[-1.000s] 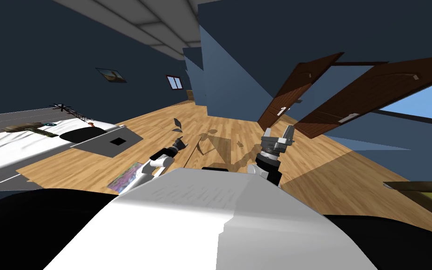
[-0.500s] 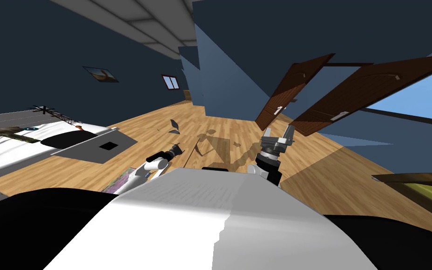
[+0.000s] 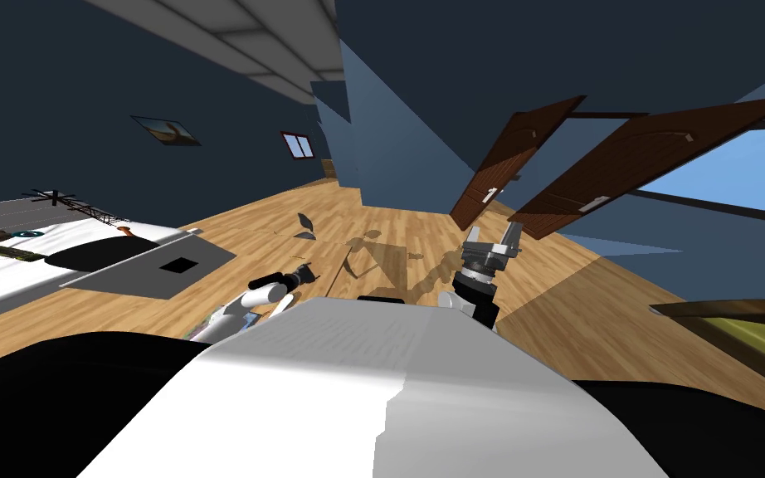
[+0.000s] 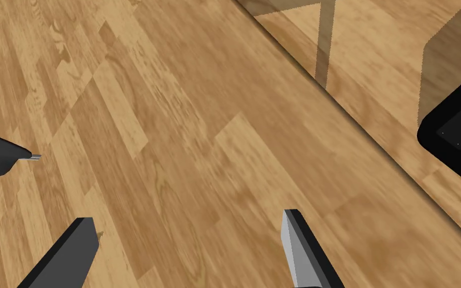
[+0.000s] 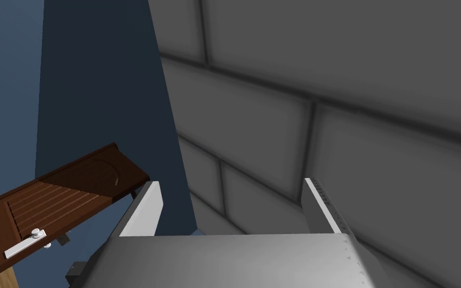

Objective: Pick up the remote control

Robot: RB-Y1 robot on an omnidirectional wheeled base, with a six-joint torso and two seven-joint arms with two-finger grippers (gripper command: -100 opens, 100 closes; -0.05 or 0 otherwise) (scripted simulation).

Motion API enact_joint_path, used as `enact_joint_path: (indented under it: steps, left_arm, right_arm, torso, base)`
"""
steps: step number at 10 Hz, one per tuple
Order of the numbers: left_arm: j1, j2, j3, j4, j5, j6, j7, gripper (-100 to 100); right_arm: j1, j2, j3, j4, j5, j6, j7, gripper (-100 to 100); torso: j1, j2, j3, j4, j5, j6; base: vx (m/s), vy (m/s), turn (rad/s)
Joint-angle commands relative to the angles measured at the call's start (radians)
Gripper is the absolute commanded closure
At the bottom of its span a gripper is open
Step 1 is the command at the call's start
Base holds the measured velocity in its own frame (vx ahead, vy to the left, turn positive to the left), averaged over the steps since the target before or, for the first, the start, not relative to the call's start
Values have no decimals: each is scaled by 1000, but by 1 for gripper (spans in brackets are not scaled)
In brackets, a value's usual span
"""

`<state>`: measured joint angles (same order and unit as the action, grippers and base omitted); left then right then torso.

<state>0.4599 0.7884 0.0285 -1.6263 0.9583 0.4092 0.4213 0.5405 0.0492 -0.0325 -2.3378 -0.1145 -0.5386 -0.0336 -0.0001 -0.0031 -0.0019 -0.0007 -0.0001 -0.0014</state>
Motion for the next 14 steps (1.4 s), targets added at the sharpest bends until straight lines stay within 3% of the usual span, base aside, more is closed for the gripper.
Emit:
enact_joint_path:
  steps: [1,4,7,9,10,14]
  left_arm:
    - [20,21,2,50,46,47,27,-100]
    - [56,69,9,135,125,113,70,-100]
    - [75,90,13,174,162,157,90,-100]
    - [111,127,17,236,220,219,126,-100]
    - [111,127,17,247,229,219,126,-100]
    - [176,171,16,367,335,316,182,-100]
  right_arm:
    - [0,0,0,0,0,0,0,0]
    - [0,0,0,0,0,0,0,0]
    - [0,0,0,0,0,0,0,0]
    - [0,0,0,0,0,0,0,0]
    - [0,0,0,0,0,0,0,0]
    - [0,0,0,0,0,0,0,0]
  torso:
    - [0,0,0,0,0,0]
    - [0,0,0,0,0,0]
    - [0,-1,0,0,0,0]
    - [0,0,0,0,0,0]
    - [0,0,0,0,0,0]
    - [0,-1,-1,0,0,0]
  base:
    - [56,10,-33]
    - [61,7,-17]
    - [57,13,0]
    - [59,11,17]
    - [56,11,17]
    - [71,20,38]
